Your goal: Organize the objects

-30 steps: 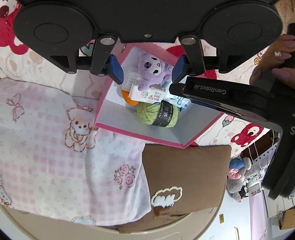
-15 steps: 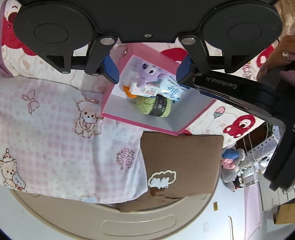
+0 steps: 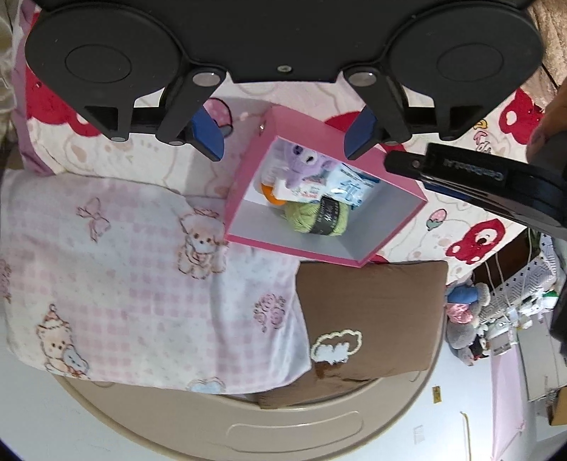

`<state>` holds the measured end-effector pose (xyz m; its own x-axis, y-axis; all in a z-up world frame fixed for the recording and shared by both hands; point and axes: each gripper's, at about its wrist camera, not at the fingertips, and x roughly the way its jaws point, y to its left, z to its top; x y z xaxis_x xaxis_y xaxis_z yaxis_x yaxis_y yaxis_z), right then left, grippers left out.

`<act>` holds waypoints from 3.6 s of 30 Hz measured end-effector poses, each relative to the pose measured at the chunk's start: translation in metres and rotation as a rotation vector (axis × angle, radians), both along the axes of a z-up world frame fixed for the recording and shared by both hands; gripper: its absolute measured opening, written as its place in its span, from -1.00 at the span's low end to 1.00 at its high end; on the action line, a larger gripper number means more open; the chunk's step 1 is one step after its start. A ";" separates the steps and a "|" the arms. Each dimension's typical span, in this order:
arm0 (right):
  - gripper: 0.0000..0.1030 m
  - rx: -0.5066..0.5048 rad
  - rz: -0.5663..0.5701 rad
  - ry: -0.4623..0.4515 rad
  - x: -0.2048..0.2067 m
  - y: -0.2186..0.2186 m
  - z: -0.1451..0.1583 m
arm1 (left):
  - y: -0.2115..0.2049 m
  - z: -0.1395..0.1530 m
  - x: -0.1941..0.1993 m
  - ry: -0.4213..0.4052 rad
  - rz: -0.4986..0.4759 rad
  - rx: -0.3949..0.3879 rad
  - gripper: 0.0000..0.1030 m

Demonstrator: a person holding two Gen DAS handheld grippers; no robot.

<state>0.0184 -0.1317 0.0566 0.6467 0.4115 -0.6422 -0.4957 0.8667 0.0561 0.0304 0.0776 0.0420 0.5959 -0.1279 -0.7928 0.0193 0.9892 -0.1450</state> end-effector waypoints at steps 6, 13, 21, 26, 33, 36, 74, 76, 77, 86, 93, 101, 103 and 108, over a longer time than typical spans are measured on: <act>0.62 -0.018 -0.028 0.019 -0.005 -0.009 -0.002 | -0.004 0.003 -0.012 -0.012 0.005 0.009 0.15; 0.83 -0.055 -0.076 0.041 -0.006 -0.017 -0.008 | -0.012 0.001 -0.022 -0.019 0.002 0.028 0.25; 0.85 -0.069 -0.088 0.067 -0.010 -0.025 -0.012 | -0.026 0.004 -0.026 -0.046 -0.009 0.066 0.56; 0.85 -0.045 -0.126 0.093 -0.009 -0.033 -0.013 | -0.028 0.011 -0.028 -0.067 -0.005 0.081 0.77; 0.85 -0.036 -0.163 0.115 -0.010 -0.035 -0.015 | -0.031 0.004 -0.028 -0.012 0.005 0.100 0.98; 0.85 -0.043 -0.168 0.119 -0.012 -0.033 -0.014 | -0.030 -0.001 -0.027 0.033 0.019 0.087 0.98; 0.85 -0.065 -0.246 0.147 -0.017 -0.043 -0.024 | -0.026 -0.030 -0.028 0.103 0.060 0.133 0.98; 0.85 -0.075 -0.253 0.144 -0.017 -0.043 -0.025 | -0.026 -0.031 -0.029 0.109 0.074 0.141 0.98; 0.85 -0.076 -0.253 0.146 -0.017 -0.043 -0.025 | -0.026 -0.031 -0.029 0.107 0.082 0.152 0.98; 0.85 -0.076 -0.254 0.152 -0.018 -0.043 -0.026 | -0.022 -0.036 -0.028 0.127 0.085 0.142 0.98; 0.85 -0.078 -0.258 0.154 -0.018 -0.043 -0.028 | -0.024 -0.037 -0.030 0.135 0.082 0.141 0.98; 0.85 -0.087 -0.258 0.142 -0.021 -0.042 -0.027 | -0.026 -0.038 -0.031 0.136 0.080 0.146 0.98; 0.85 -0.088 -0.260 0.144 -0.020 -0.043 -0.026 | -0.026 -0.037 -0.031 0.137 0.072 0.136 0.98; 0.85 -0.089 -0.265 0.144 -0.021 -0.043 -0.026 | -0.024 -0.038 -0.032 0.136 0.070 0.137 0.99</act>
<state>-0.0021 -0.1745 0.0309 0.6237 0.1792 -0.7608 -0.2448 0.9692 0.0276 -0.0015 0.0532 0.0044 0.4855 0.0244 -0.8739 -0.0606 0.9981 -0.0058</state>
